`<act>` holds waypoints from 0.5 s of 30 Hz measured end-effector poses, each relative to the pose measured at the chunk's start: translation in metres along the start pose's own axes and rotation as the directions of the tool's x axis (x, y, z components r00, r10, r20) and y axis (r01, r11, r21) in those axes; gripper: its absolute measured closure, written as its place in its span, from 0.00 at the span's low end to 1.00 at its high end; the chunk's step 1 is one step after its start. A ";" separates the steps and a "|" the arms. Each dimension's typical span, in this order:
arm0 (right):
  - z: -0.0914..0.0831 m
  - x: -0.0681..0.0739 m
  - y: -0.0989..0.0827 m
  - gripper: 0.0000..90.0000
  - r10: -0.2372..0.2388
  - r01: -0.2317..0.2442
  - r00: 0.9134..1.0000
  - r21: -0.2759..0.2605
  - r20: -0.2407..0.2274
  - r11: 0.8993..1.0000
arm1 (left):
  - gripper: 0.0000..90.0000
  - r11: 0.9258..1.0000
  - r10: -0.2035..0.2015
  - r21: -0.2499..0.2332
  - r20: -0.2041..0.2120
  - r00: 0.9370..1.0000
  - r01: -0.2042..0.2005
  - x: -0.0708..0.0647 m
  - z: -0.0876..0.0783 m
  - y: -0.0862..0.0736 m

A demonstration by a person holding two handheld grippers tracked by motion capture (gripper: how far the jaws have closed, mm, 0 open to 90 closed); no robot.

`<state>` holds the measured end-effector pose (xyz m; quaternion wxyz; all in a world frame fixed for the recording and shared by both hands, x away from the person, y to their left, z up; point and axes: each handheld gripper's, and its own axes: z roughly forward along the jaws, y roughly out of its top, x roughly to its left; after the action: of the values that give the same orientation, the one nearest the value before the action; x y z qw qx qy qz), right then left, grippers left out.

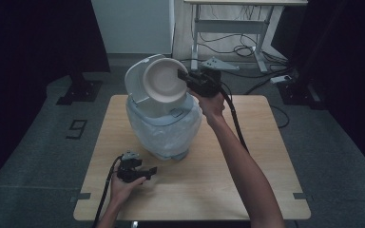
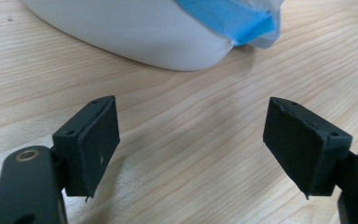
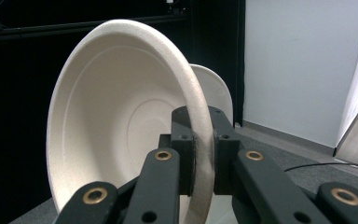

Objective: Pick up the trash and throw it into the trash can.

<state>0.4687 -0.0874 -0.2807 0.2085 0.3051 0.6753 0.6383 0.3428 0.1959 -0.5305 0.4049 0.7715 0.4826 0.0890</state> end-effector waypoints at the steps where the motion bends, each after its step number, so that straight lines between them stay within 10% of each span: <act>1: 0.002 0.000 0.000 0.92 0.002 -0.002 1.000 0.002 0.000 1.000 | 0.21 1.000 0.001 0.000 -0.002 1.000 -0.001 0.000 0.000 0.000; 15: 0.032 0.000 -0.007 0.91 -0.015 0.014 1.000 0.048 0.008 0.999 | 0.21 1.000 0.011 0.004 -0.021 1.000 -0.011 0.002 -0.001 -0.001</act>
<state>0.4886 -0.0637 -0.2911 0.2087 0.3078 0.6917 0.6191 0.3428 0.1983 -0.5315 0.3976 0.7741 0.4828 0.0985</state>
